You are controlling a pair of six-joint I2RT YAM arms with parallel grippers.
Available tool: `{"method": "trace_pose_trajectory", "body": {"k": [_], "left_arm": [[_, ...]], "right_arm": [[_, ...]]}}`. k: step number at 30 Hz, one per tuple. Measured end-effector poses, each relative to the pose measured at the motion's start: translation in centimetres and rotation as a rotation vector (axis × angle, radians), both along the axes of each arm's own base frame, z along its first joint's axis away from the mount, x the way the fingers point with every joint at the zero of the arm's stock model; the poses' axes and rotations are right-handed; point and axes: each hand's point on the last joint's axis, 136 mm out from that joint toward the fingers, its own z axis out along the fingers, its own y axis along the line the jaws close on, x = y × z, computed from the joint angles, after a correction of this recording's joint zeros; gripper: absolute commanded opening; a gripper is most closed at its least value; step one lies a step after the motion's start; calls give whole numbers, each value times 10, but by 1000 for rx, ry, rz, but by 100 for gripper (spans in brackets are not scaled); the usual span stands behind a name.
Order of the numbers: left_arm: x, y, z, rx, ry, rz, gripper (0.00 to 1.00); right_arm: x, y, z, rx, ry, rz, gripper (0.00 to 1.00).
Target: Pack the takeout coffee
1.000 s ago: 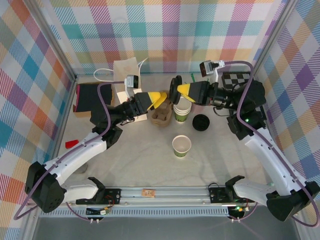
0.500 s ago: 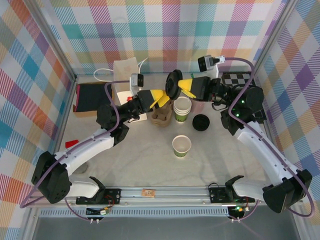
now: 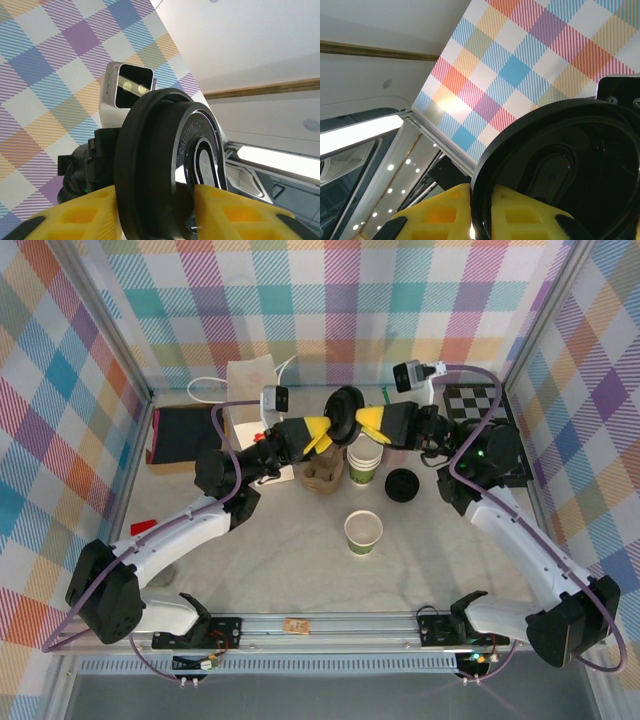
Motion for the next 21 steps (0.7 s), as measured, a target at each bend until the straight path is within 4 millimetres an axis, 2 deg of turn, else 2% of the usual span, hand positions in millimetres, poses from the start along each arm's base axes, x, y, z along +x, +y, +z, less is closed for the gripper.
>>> {"method": "trace_pose_trajectory", "body": {"k": [6,11,17,21], "left_arm": [[-1,1,1,-4,-6,0,31],[-1,1,1,-5,-9,-1,28],[-3,2,4,-17,-18,0,25],[3,-2,-1,-14,1,8,24]], "right_arm": [[-4,-4,-5,-24,-2,-38,15],[-7,-10,-13,-83,8,-118,19],[-9,-15,-35,-185,37,-195,21],[-5,-17,-47,-231,49,-239,17]]}}
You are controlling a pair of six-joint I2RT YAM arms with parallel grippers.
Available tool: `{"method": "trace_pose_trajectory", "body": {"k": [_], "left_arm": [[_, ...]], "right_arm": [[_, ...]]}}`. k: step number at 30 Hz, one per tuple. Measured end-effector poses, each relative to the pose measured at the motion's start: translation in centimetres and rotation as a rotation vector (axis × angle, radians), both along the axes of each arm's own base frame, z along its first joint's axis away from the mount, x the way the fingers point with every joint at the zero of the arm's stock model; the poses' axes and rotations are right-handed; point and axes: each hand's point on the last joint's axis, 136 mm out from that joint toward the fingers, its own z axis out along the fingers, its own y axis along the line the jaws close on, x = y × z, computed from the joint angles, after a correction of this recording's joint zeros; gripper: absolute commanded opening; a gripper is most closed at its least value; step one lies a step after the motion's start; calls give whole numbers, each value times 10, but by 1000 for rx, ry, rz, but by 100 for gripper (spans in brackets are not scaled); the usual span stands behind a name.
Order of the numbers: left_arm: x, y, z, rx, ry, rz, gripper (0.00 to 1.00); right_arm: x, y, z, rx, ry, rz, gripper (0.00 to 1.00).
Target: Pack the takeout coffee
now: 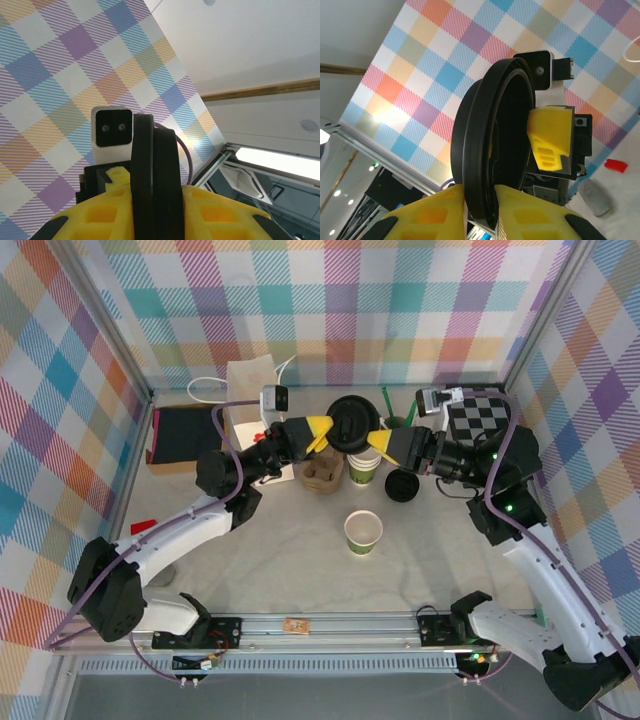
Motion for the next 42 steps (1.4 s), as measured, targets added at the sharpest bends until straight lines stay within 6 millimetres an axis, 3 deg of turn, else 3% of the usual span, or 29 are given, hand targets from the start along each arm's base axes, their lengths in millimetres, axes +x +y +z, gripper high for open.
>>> {"method": "trace_pose_trajectory", "body": {"k": [8,11,14,18,22,27,31,34,42], "left_arm": [[8,-7,-15,36,29,15,30],[8,-12,-22,59,40,11,41],[2,-20,-31,84,45,-13,53],[2,-26,-53,133,78,-21,60],[5,-30,-76,204,109,-5,70],[-1,-13,-89,316,94,76,78],[-8,4,-89,386,49,161,79],[-2,14,-96,435,50,221,79],[17,24,-136,577,124,306,79]], "right_arm": [[7,-7,-17,-69,10,-91,11],[7,-9,-24,-89,22,-104,11],[9,-7,-43,-115,60,-102,11],[11,-7,-72,-150,122,-100,11],[8,-11,-85,-156,149,-104,10],[-2,-22,-99,-151,171,-115,10],[-7,-24,-111,-137,203,-103,10],[-6,-24,-122,-134,234,-94,10],[3,-30,-182,-144,378,-101,10]]}}
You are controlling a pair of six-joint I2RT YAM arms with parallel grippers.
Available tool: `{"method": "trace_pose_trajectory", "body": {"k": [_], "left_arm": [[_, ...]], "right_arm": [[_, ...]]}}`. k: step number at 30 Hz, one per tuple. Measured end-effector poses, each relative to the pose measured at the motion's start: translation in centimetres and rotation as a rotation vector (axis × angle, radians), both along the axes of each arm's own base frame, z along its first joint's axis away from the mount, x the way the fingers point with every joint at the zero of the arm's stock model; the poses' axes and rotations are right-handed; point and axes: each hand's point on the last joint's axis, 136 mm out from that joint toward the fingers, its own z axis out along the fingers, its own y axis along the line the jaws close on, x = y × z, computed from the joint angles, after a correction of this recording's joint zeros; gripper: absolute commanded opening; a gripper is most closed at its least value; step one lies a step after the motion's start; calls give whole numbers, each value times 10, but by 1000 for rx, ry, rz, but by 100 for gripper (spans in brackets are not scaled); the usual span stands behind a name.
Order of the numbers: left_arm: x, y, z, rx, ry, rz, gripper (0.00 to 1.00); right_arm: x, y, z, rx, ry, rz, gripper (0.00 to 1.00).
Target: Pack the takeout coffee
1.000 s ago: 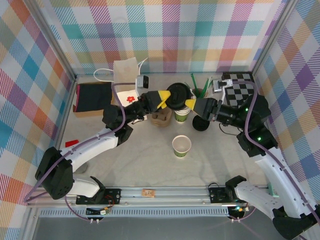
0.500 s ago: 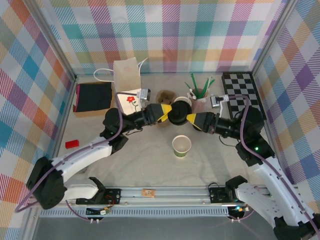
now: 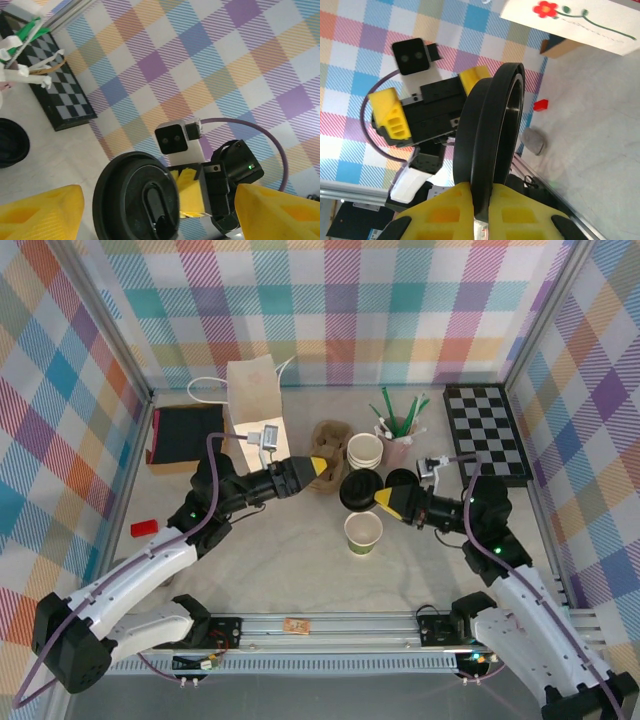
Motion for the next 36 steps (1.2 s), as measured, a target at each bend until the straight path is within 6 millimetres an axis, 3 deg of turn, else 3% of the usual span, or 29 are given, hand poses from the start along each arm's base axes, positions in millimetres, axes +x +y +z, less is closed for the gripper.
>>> {"method": "trace_pose_trajectory", "body": {"k": [18,24,36], "left_arm": [[4,7,-25,74,32,38,78],[4,8,-26,75,32,38,78],[2,9,-30,78,36,38,77]], "right_arm": [[-9,-8,-90,-25,187,10,11],[-6,-12,-115,-46,248,-4,12],[-2,-20,-130,-92,229,-25,12]]}}
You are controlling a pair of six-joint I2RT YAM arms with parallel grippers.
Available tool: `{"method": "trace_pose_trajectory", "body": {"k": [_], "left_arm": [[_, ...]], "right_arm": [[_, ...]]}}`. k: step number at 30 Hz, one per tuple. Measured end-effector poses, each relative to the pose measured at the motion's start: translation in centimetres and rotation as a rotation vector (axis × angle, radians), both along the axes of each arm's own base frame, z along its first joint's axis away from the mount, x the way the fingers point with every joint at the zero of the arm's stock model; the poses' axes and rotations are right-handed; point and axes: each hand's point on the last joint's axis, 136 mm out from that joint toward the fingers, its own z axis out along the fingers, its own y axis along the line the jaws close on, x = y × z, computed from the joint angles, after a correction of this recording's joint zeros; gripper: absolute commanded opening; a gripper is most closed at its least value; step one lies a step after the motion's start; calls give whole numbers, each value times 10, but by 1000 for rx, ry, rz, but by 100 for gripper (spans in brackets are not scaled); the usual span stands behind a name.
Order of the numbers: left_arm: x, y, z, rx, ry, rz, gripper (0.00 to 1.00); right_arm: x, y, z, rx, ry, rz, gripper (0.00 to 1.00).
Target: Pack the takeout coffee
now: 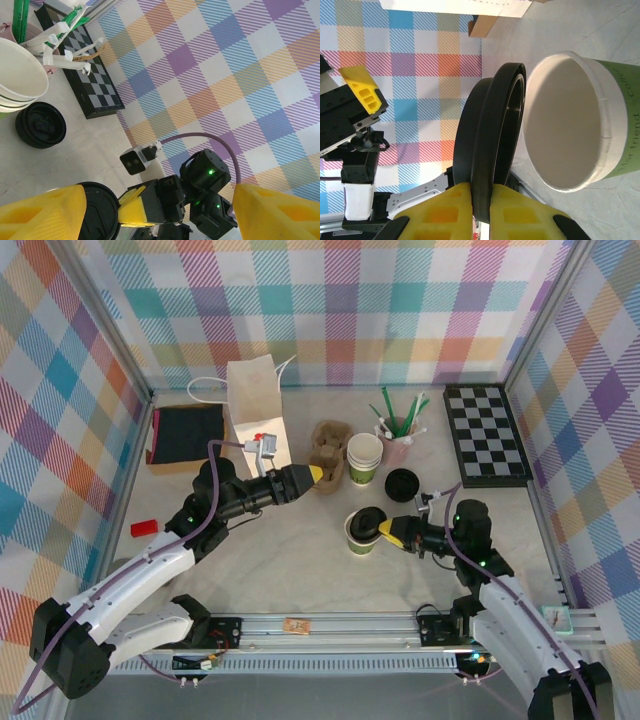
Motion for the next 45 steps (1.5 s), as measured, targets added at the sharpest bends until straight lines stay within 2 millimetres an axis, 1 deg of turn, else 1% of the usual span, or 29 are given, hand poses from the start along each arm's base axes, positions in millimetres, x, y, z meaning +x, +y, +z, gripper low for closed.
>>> {"method": "trace_pose_trajectory", "body": {"k": [5,10,16,19,22,25,32,45], "left_arm": [[0,0,0,0,0,0,77],[0,0,0,0,0,0,77],[0,0,0,0,-1,0,77],[0,0,0,-1,-1,0,77],[0,0,1,-1,-2,0,77],[0,0,1,-1,-2,0,77],[0,0,1,-1,-2,0,77],[0,0,0,0,-5,0,76]], "right_arm": [[2,0,-9,-19,19,6,12],[1,1,-12,-31,13,14,13],[-2,-1,-20,-58,19,20,14],[-4,-3,-20,-67,9,21,15],[-5,-3,-23,-79,10,21,18],[-6,-5,-30,-102,22,20,20],[-7,-7,-42,-148,47,20,22],[-8,-8,-47,-177,56,31,24]]}}
